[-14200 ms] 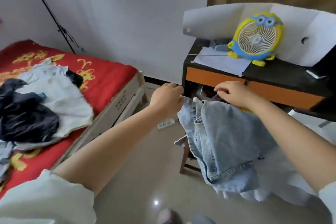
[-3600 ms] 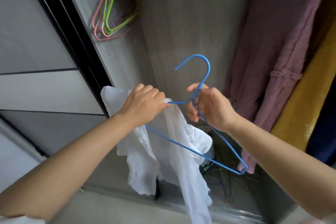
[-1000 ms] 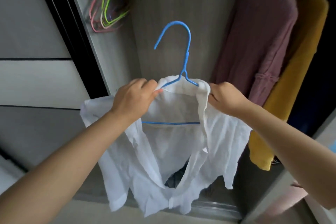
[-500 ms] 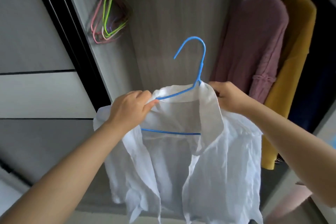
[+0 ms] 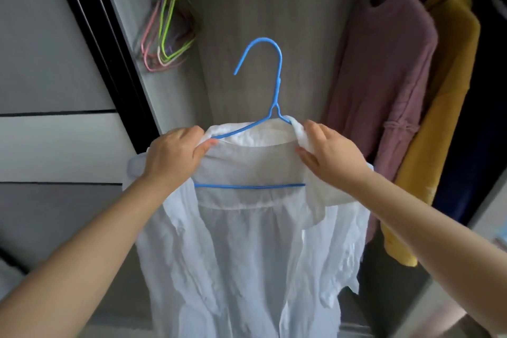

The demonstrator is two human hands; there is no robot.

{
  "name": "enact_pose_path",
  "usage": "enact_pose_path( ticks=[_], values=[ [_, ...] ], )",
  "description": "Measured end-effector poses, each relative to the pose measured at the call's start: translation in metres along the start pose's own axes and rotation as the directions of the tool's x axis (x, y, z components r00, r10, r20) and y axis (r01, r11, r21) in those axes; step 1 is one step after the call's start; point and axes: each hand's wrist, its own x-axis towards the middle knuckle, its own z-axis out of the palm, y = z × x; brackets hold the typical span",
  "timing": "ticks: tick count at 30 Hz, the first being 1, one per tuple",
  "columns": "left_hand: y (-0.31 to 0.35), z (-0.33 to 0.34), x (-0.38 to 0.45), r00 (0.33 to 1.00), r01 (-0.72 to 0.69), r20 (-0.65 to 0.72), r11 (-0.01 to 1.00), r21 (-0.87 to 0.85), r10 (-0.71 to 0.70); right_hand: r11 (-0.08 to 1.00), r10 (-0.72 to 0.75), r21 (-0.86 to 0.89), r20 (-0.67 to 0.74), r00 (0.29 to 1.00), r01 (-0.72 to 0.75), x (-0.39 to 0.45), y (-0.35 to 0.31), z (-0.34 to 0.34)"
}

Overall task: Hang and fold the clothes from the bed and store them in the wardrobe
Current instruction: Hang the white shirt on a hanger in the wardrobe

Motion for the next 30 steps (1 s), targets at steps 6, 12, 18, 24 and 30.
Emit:
enact_pose_path(
  ticks=[6, 12, 18, 24, 30],
  values=[
    [-0.015, -0.007, -0.004, 0.997, 0.077, 0.009, 0.997, -0.021, -0.076, 0.97, 0.104, 0.16, 0.41, 0.906, -0.184, 0.001, 0.029, -0.011],
    [-0.016, -0.007, -0.002, 0.998, 0.059, 0.0, 0.998, -0.032, -0.059, 0.943, 0.066, 0.316, 0.127, 0.99, -0.103, 0.019, 0.026, -0.027],
    [-0.023, -0.005, 0.013, 1.0, -0.012, -0.013, 0.999, -0.047, 0.011, 0.987, -0.106, 0.145, 0.248, 0.963, 0.071, 0.037, 0.015, -0.03],
    [-0.015, 0.002, 0.016, 0.999, -0.022, 0.032, 0.999, -0.049, 0.023, 0.992, 0.113, 0.019, 0.341, 0.933, -0.127, 0.032, 0.009, -0.027],
    [-0.002, 0.008, 0.028, 0.987, 0.029, 0.15, 0.987, 0.158, -0.053, 0.958, 0.156, -0.286, 0.468, 0.87, -0.018, 0.025, 0.005, -0.033]
  ],
)
